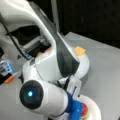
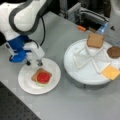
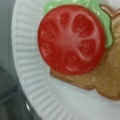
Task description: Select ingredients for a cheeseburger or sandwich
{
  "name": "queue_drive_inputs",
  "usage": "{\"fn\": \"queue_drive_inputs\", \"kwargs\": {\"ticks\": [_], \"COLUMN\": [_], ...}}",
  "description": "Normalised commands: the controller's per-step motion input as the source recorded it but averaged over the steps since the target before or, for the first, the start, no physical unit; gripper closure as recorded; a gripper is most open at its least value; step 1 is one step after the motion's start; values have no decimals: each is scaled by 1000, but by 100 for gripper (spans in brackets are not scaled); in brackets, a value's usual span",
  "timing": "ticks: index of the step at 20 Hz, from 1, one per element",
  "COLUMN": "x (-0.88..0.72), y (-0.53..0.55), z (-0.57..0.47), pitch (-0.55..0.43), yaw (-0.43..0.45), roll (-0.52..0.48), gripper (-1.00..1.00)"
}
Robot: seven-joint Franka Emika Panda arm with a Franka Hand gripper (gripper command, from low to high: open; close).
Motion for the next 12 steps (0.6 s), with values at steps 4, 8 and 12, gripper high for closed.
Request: {"fn": "queue_drive_inputs", "kwargs": {"ticks": [4,8,12], "x": [-817,-866,-754], "y": [743,866,710], "z": [347,22,-68], "pitch": [51,-49,-108], "yaw": [-206,-284,-311], "roll": [-548,-444,-481], "gripper": [-100,-100,-100]}}
